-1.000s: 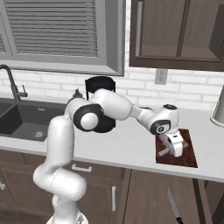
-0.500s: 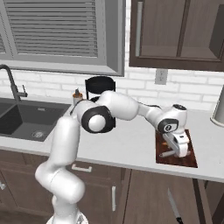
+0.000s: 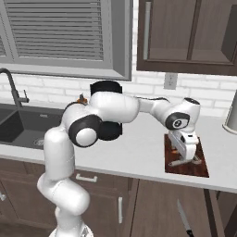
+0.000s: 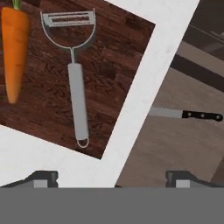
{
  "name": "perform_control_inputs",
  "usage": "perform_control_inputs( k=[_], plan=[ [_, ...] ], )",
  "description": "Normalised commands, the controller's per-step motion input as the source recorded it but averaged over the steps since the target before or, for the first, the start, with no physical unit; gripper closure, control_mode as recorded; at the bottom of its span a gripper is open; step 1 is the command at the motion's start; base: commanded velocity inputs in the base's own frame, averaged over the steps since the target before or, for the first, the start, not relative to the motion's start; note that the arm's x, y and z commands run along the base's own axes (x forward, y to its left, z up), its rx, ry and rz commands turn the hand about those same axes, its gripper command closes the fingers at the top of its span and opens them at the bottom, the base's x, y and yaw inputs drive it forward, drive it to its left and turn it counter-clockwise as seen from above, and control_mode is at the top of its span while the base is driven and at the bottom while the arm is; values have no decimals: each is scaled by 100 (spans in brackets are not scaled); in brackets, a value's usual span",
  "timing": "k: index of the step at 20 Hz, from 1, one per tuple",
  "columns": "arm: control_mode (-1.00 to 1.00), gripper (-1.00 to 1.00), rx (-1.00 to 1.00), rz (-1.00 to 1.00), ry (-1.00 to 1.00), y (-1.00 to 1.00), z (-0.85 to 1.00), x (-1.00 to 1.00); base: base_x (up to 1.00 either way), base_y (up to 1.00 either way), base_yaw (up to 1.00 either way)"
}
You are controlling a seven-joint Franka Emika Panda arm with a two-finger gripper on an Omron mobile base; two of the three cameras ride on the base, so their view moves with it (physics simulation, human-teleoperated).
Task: Place the appropriate cutting tool for cutting the carrot skin on the cutting board.
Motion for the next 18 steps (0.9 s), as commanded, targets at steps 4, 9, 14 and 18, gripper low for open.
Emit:
perform_control_inputs(
  k=[4,9,14,18],
  plan=[
    [-100,-100,0,-6,-3,82,78,-68,0,0,0],
    [-100,-100,-1,-5,-4,90,71,-65,0,0,0],
    [-100,-100,-2,-5,-4,98,55,-59,0,0,0],
    [-100,-100,-4,-4,0,100,37,-46,0,0,0]
  ],
)
